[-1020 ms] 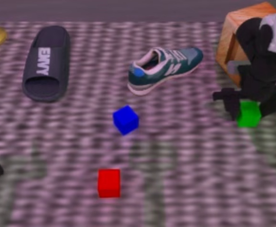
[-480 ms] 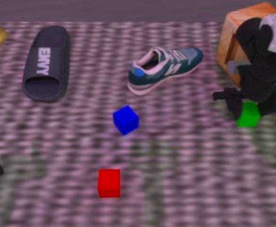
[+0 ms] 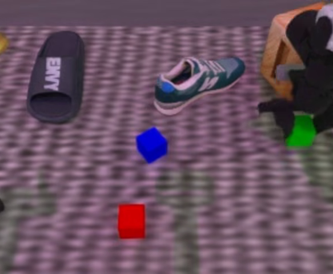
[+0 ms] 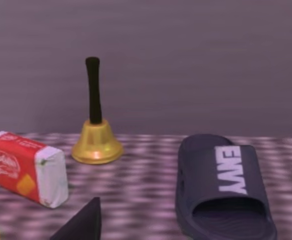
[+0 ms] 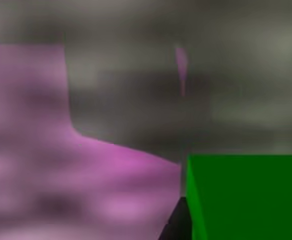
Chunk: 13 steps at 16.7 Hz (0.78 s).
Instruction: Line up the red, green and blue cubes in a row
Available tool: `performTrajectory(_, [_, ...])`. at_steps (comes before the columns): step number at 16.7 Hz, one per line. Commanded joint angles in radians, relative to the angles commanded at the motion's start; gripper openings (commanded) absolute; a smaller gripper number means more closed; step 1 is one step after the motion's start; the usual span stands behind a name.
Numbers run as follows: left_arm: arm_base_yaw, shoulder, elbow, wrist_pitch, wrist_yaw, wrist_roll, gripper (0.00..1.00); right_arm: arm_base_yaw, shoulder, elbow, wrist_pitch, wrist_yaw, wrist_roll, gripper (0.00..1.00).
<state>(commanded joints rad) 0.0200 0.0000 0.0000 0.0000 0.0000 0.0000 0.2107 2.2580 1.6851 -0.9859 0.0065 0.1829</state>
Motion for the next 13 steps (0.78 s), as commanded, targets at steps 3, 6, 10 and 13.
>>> performTrajectory(3, [0.000, 0.000, 0.000, 0.000, 0.000, 0.000, 1.00, 0.004, -0.038, 0.068, -0.119, -0.001, -0.001, 0.00])
performTrajectory(6, [0.000, 0.000, 0.000, 0.000, 0.000, 0.000, 1.00, 0.007, -0.060, 0.096, -0.157, -0.001, -0.003, 0.00])
performTrajectory(10, [0.000, 0.000, 0.000, 0.000, 0.000, 0.000, 1.00, 0.004, -0.056, 0.094, -0.155, -0.002, 0.001, 0.00])
performTrajectory(13, [0.000, 0.000, 0.000, 0.000, 0.000, 0.000, 1.00, 0.073, -0.063, 0.089, -0.160, 0.000, 0.069, 0.00])
